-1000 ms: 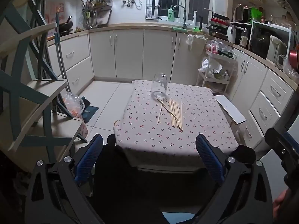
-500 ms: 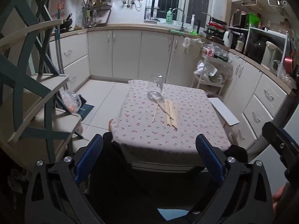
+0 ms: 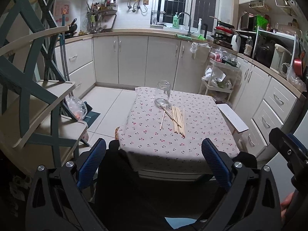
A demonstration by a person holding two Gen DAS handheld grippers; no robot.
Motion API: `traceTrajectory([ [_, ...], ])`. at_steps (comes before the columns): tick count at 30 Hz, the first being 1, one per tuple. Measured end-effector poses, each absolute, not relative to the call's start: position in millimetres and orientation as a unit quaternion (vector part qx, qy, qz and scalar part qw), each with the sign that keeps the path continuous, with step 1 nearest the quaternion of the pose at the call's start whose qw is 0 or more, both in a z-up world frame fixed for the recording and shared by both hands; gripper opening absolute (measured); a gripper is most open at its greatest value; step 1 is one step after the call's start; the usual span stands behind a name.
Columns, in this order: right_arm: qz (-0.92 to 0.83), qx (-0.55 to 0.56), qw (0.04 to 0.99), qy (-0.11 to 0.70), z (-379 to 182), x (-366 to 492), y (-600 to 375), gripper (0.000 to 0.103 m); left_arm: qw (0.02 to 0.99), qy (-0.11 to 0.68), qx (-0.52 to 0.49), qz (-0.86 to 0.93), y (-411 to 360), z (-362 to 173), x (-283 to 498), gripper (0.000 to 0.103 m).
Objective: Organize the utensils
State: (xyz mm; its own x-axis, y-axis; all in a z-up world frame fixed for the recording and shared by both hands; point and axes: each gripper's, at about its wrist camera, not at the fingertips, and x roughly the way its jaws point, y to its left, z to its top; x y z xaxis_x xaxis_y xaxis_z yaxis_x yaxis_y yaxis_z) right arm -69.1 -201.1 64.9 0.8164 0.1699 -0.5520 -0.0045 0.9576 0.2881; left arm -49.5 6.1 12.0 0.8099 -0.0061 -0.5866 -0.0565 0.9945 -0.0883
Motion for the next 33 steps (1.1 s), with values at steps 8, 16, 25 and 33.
traceTrajectory([
  [8,0.046,0.137,0.943,0.299,64.8,-69.2,-197.2,0.096,0.952,0.303,-0.049,0.019,9.1,12.7,-51.2,0.095],
  [16,0.048,0.136,0.943,0.300,64.6,-69.1,-195.9,0.096,0.952,0.302,-0.049,0.019,9.2,13.0,-52.3,0.095],
  [25,0.049,0.136,0.942,0.302,64.2,-70.7,-191.1,0.096,0.951,0.306,-0.046,0.018,9.0,13.2,-50.2,0.095],
  [33,0.049,0.136,0.942,0.303,63.7,-71.0,-189.5,0.096,0.950,0.308,-0.046,0.018,9.1,12.8,-49.5,0.095],
])
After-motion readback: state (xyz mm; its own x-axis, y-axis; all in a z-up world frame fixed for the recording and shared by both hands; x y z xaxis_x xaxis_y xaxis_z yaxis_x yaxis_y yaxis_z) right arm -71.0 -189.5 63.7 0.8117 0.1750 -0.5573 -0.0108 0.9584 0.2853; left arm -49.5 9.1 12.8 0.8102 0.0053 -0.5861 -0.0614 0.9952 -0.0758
